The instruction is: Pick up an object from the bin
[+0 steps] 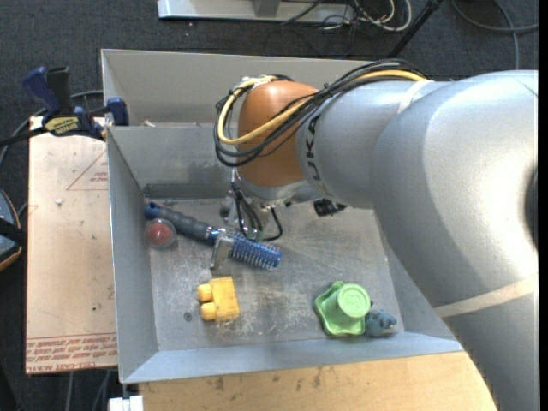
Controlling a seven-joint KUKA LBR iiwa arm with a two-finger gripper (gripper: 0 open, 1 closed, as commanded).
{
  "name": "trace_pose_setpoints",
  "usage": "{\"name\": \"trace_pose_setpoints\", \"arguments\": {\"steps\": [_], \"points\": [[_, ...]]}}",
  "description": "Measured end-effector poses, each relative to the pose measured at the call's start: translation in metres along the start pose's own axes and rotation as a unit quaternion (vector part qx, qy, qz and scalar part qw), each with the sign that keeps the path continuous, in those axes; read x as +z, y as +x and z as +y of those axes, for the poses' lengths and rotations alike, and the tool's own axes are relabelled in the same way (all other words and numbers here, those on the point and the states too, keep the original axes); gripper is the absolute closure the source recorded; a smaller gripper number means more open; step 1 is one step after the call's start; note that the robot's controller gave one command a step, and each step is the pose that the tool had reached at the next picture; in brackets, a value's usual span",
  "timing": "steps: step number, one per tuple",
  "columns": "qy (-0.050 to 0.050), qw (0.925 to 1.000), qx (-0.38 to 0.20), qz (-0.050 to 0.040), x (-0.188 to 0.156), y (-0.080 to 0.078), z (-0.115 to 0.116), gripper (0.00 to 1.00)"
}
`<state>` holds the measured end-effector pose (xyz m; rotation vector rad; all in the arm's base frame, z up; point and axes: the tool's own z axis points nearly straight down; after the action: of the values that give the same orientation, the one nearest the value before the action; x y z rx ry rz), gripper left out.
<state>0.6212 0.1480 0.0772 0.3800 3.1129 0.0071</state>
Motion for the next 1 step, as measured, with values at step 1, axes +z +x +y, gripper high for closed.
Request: {"name": "trace_pose_setpoints", "arguments": {"steps": [1], "points": [[0.001, 1.0, 0.0, 0.0007, -0.0011, -0.0009, 0.0012, 0.0]]}}
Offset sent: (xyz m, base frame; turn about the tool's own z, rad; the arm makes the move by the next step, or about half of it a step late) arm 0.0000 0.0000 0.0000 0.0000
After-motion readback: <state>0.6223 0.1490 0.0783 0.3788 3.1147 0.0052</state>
